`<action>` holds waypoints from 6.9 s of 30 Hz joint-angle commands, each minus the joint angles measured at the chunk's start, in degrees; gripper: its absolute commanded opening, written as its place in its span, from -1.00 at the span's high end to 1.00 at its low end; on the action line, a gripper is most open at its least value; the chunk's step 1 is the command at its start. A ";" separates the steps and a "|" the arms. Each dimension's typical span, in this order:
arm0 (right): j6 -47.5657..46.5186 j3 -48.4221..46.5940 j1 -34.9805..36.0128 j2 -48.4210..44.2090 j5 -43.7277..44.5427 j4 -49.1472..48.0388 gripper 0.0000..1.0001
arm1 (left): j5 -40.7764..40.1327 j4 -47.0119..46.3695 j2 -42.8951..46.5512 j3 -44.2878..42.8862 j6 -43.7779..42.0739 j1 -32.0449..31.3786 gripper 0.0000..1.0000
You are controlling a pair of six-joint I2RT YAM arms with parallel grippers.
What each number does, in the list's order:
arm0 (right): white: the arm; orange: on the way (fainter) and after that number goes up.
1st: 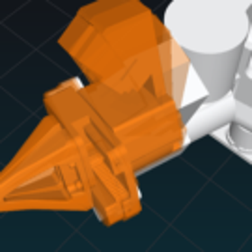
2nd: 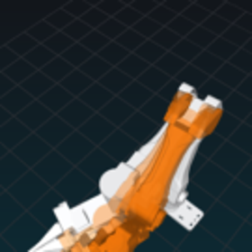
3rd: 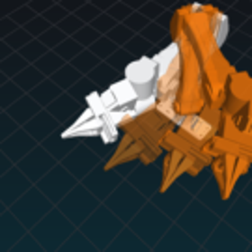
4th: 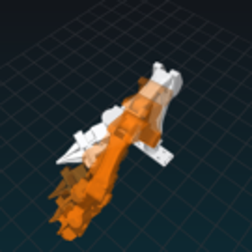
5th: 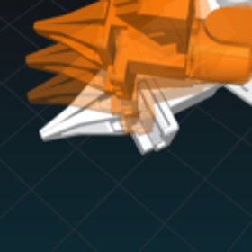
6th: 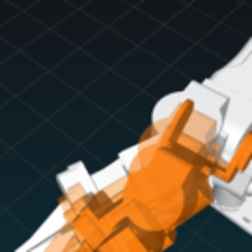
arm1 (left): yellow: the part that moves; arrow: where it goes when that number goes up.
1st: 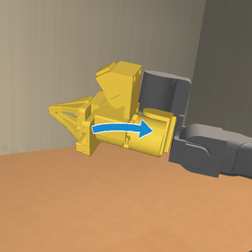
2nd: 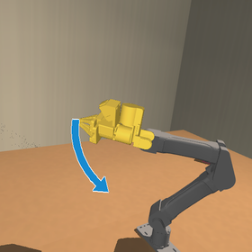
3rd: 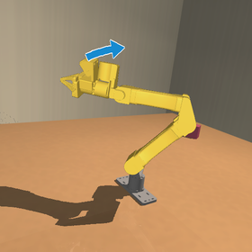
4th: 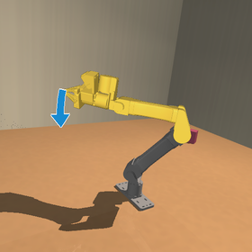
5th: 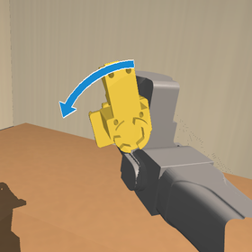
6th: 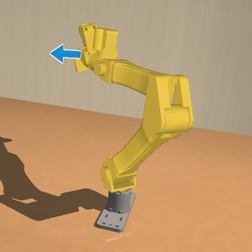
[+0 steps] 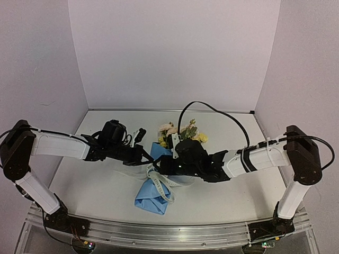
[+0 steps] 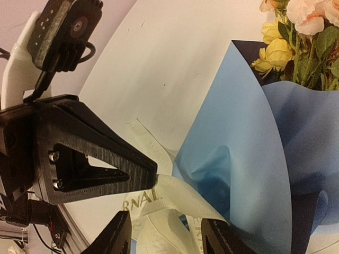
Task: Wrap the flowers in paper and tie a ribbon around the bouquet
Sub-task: Cross the half-tied ribbon over the folded bouquet, then adjust the ribbon on the folded bouquet.
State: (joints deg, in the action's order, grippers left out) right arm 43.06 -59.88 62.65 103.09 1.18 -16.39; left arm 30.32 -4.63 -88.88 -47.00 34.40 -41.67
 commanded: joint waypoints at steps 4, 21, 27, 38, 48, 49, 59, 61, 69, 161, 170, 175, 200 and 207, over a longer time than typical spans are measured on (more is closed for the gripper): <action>4.13 -4.33 -0.55 2.61 2.07 3.00 0.13 | 1.47 -3.21 1.52 1.13 -0.36 0.01 1.00; 5.36 -7.37 -0.96 4.43 2.80 6.60 1.00 | 2.27 -4.84 0.30 2.21 0.44 0.01 1.00; 4.34 -6.56 -0.94 3.41 1.73 6.70 1.00 | 0.98 -6.29 -0.35 2.49 2.34 0.02 0.93; 3.26 -4.61 -0.55 1.91 0.23 6.64 1.00 | 0.66 -8.02 -2.14 2.49 4.63 0.01 0.74; 2.78 -2.63 -0.32 0.89 -0.08 3.36 1.00 | 1.70 -4.06 -0.52 3.01 2.87 0.03 0.56; 2.90 -2.27 -0.28 0.85 -0.27 2.51 1.00 | 2.19 -3.31 -0.59 2.84 2.27 0.02 0.59; 3.17 0.36 -0.29 0.59 -0.71 -2.81 1.00 | 8.21 0.80 -2.91 1.22 -0.74 0.05 0.64; 3.20 0.47 -0.26 0.56 -0.73 -2.77 1.00 | 9.23 1.47 -3.11 0.85 -1.38 0.06 0.61; 3.17 0.08 -0.30 0.82 -0.74 -2.77 1.00 | 11.42 3.58 -4.92 -1.43 -2.91 0.07 0.52; 2.50 -4.33 10.87 -4.91 4.31 35.57 -0.41 | -6.54 0.23 11.30 9.91 -0.19 0.54 1.00; 7.01 -4.23 10.91 -1.92 3.66 35.63 0.19 | -8.01 1.46 13.03 10.26 -0.24 0.52 1.00; 6.85 -5.25 10.88 -0.70 3.15 38.68 0.69 | -8.76 2.03 13.61 10.36 -0.37 0.53 1.00; -14.67 -17.64 2.20 -2.17 20.55 69.86 1.00 | -7.33 4.89 7.93 5.70 -2.63 2.93 1.00; -18.12 -14.64 2.68 -3.29 9.30 65.46 0.69 | -0.10 1.18 6.10 3.82 -4.04 2.83 1.00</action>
State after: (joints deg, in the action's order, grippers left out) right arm 27.83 -76.53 64.79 101.34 17.04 51.03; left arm 24.54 -0.22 -81.64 -39.98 32.38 -38.94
